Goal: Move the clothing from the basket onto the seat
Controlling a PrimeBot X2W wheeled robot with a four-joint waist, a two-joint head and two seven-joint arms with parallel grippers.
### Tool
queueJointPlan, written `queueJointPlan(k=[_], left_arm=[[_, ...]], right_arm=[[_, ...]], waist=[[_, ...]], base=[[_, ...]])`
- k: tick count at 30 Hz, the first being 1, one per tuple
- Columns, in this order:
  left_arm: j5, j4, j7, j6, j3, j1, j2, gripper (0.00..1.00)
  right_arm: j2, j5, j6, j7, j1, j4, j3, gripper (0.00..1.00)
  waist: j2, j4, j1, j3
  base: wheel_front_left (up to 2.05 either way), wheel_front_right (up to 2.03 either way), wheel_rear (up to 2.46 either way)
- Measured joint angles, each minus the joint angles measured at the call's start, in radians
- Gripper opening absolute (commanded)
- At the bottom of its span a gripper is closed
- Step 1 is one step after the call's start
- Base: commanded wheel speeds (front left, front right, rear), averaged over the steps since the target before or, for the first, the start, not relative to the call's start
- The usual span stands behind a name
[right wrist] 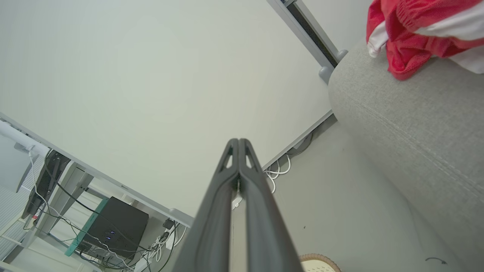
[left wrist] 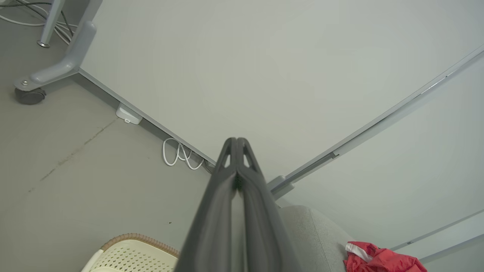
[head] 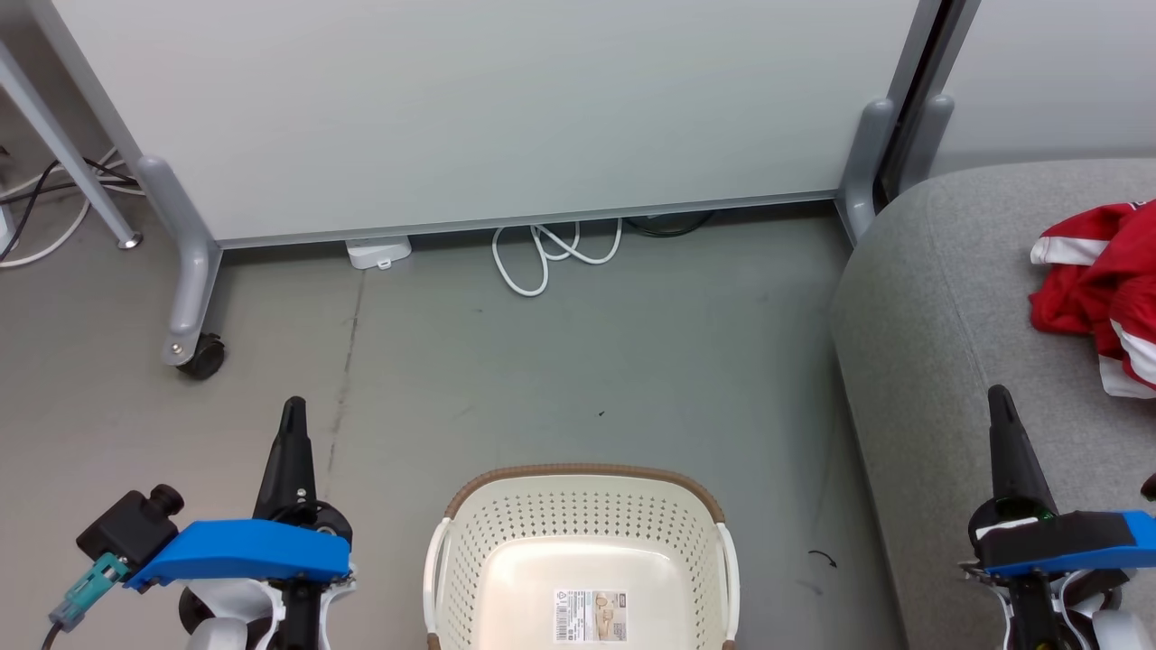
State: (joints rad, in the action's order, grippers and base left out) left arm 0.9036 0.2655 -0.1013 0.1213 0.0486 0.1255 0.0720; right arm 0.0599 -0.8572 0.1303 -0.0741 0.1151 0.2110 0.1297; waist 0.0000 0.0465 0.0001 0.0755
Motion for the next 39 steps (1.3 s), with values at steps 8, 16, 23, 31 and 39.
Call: queueJointPlan(k=[8,16,23,31,39], left_arm=[[0.099,-0.003,0.023,0.002,-0.013,-0.002,0.001,0.0],[0.191,-0.005,0.047,0.002,-0.03,-0.003,0.002,0.0],[0.264,-0.007,0.065,0.002,-0.041,-0.007,0.002,0.0],[0.344,-0.009,0.084,0.002,-0.056,-0.008,0.003,0.0],[0.418,-0.011,0.104,0.002,-0.069,-0.011,0.002,0.0]], right_arm=[[-0.001,-0.099,0.0,0.022,0.0,0.005,-0.002,0.0],[-0.002,-0.192,0.0,0.048,0.0,0.009,-0.004,0.0],[-0.003,-0.266,0.0,0.066,0.0,0.012,-0.005,0.0],[-0.004,-0.349,0.0,0.087,0.0,0.016,-0.007,0.0],[-0.005,-0.425,0.0,0.108,-0.001,0.019,-0.008,0.0]], waist=[[0.0,-0.005,0.0,-0.007],[0.0,-0.009,0.0,-0.014],[0.0,-0.013,0.0,-0.021],[0.0,-0.018,0.0,-0.028],[0.0,-0.022,0.0,-0.035]], base=[[0.0,0.0,0.0],[0.0,0.0,0.0],[0.0,0.0,0.0],[0.0,0.0,0.0],[0.0,0.0,0.0]])
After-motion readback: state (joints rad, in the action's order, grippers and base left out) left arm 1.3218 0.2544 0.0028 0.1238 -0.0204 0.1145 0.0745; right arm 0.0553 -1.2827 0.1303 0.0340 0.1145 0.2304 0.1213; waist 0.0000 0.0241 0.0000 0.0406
